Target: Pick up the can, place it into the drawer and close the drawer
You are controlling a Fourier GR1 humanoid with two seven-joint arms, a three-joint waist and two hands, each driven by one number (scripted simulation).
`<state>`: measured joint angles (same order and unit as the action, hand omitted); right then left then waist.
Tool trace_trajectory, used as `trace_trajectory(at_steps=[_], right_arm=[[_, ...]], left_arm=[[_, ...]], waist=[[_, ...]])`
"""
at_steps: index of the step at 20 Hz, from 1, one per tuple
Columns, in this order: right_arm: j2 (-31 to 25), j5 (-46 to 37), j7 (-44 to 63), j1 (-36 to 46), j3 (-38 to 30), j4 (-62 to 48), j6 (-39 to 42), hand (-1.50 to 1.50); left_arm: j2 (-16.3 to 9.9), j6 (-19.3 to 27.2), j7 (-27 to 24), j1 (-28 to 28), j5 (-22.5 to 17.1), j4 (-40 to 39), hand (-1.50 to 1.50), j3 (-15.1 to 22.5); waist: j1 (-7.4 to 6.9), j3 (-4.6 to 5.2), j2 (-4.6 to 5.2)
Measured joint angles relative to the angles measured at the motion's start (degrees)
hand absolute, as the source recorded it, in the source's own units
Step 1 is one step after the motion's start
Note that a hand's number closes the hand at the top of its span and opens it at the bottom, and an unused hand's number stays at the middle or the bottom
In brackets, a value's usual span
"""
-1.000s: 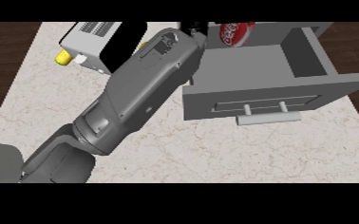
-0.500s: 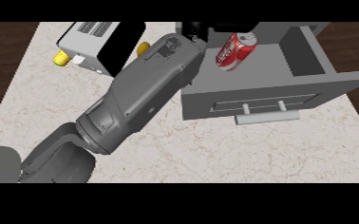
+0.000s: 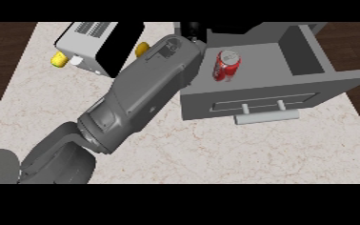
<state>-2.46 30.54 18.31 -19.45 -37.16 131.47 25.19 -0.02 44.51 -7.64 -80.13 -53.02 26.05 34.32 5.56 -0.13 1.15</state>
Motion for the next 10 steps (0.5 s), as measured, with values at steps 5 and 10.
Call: trace_trajectory(at_steps=[5, 10], right_arm=[[0.09, 0.24, -0.38, 0.19, -0.29, 0.25, 0.32, -1.5], [-1.4, -5.52, -4.81, 1.75, -1.63, 2.16, 2.26, -1.5]], left_arm=[[0.01, 0.95, -1.68, 0.05, -2.3, -0.01, -1.5, 0.84], [0.0, 0.66, -4.39, 0.8, -4.14, 0.69, -1.5, 0.85]], waist=[[0.02, 0.01, 0.02], [-0.33, 0.02, 0.02]])
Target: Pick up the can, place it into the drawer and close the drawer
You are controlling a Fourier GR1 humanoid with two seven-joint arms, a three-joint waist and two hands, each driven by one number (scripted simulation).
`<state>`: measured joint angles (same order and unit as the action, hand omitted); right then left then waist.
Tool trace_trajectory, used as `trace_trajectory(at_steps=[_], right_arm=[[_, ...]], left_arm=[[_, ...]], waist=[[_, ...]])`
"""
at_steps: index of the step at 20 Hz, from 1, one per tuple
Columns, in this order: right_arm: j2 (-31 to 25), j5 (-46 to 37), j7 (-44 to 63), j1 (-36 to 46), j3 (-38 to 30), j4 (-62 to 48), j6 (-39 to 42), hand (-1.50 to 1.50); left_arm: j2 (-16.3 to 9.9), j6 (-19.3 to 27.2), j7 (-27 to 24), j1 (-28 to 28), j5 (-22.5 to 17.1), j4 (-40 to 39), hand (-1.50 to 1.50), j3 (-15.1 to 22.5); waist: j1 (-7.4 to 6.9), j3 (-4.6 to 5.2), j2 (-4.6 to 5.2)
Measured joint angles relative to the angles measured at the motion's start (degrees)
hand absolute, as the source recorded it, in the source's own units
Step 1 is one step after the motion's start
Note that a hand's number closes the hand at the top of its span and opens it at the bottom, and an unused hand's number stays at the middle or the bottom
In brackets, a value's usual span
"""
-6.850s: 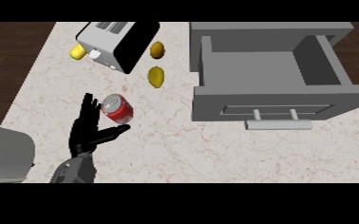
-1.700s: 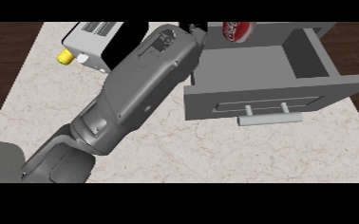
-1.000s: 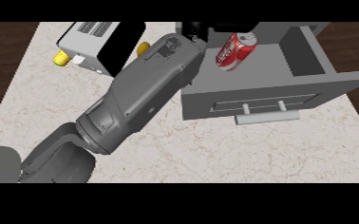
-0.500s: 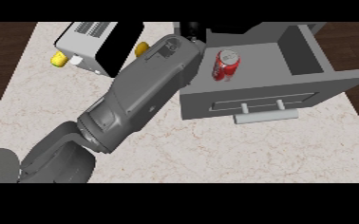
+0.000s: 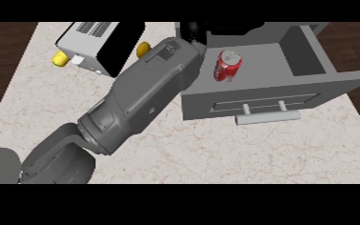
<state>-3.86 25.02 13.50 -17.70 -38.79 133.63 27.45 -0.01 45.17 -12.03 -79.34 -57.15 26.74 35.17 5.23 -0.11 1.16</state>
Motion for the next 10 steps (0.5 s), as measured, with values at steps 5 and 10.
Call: trace_trajectory(at_steps=[5, 10], right_arm=[[-1.37, -6.15, -4.57, 2.76, 1.49, 1.51, 2.08, -1.5], [-2.1, -15.71, -6.21, 6.81, 5.59, 4.23, 1.96, -1.5]], left_arm=[[0.01, -0.31, -2.3, -0.67, -1.61, 0.68, -1.5, -0.41], [0.0, -0.25, -3.99, -1.92, -2.38, 0.66, -1.5, -0.51]], waist=[[-0.76, 0.02, -0.02], [-1.95, 0.06, -0.07]])
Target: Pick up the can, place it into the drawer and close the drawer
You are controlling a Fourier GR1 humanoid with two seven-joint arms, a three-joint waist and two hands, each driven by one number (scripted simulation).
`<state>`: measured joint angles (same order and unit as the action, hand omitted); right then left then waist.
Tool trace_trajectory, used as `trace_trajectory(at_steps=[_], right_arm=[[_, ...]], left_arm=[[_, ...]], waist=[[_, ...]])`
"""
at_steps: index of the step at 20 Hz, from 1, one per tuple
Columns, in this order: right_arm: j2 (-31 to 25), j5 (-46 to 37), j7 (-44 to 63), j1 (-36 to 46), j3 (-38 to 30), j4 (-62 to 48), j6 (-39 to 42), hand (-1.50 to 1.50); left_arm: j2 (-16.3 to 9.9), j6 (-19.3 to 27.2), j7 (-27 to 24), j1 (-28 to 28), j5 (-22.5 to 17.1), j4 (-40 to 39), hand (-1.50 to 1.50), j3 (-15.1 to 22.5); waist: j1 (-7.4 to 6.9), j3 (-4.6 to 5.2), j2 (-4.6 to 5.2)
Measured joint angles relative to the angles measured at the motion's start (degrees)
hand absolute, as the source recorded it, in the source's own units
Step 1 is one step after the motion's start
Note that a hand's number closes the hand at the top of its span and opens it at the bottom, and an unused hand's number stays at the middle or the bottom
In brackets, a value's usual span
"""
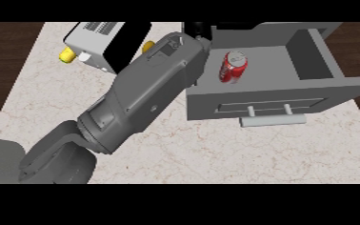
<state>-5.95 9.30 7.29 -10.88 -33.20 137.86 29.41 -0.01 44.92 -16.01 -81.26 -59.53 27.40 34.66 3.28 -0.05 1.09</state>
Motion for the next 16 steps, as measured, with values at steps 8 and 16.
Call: trace_trajectory(at_steps=[8, 16], right_arm=[[-0.31, -22.07, -3.41, 7.64, 11.1, -3.18, -1.99, -1.5], [-0.05, -42.95, -4.94, 17.21, 23.77, -12.43, -8.99, -1.5]], left_arm=[[0.01, 0.47, -0.4, -0.97, -1.35, 0.45, -1.5, -0.39], [0.01, 0.25, 0.65, 0.38, -0.48, 1.07, -1.5, -1.04]], waist=[[-1.84, 0.01, -0.15], [-3.44, 0.05, -0.61]])
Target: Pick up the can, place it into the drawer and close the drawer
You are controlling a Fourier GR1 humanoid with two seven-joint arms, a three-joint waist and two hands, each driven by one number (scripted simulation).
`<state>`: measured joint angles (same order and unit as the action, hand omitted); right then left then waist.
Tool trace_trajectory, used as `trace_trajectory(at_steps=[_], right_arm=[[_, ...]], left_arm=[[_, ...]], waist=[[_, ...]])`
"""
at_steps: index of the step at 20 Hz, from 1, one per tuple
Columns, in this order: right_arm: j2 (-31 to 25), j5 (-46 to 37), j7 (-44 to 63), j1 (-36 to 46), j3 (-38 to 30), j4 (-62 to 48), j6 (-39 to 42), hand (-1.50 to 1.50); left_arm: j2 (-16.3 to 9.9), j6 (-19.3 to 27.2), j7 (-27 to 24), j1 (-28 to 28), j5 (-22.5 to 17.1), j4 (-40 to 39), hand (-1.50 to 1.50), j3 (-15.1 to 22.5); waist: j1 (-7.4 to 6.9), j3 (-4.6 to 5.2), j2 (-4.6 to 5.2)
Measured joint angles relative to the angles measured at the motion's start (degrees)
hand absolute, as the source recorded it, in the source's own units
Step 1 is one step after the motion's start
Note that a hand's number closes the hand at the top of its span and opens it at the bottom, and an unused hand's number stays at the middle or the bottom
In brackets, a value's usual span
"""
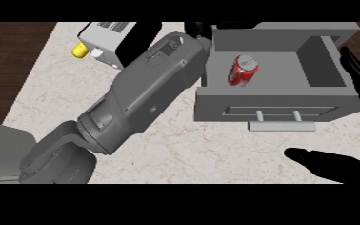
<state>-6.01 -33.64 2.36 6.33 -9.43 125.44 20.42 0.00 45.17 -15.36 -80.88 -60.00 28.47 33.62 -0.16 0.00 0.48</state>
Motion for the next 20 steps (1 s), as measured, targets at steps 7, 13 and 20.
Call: trace_trajectory(at_steps=[7, 13, 20], right_arm=[[-1.18, -13.98, -3.77, 9.6, 7.09, -16.49, -7.34, -1.5], [-2.8, -22.57, -6.7, 15.78, 10.94, -30.23, -12.2, -1.5], [-1.68, -30.77, -7.2, 23.08, 11.95, -48.59, -21.51, -1.5]], left_arm=[[-1.77, 0.54, 2.95, 0.19, 1.89, 1.56, -1.5, -0.25], [-5.23, 1.44, 5.94, 1.89, 3.86, 5.39, -1.5, 0.25], [-10.34, 1.53, 9.42, 5.47, 5.94, 11.02, -1.5, 0.53]], waist=[[-1.24, 0.01, -0.19], [-1.69, 0.0, -0.39], [-2.14, 0.0, -0.41]])
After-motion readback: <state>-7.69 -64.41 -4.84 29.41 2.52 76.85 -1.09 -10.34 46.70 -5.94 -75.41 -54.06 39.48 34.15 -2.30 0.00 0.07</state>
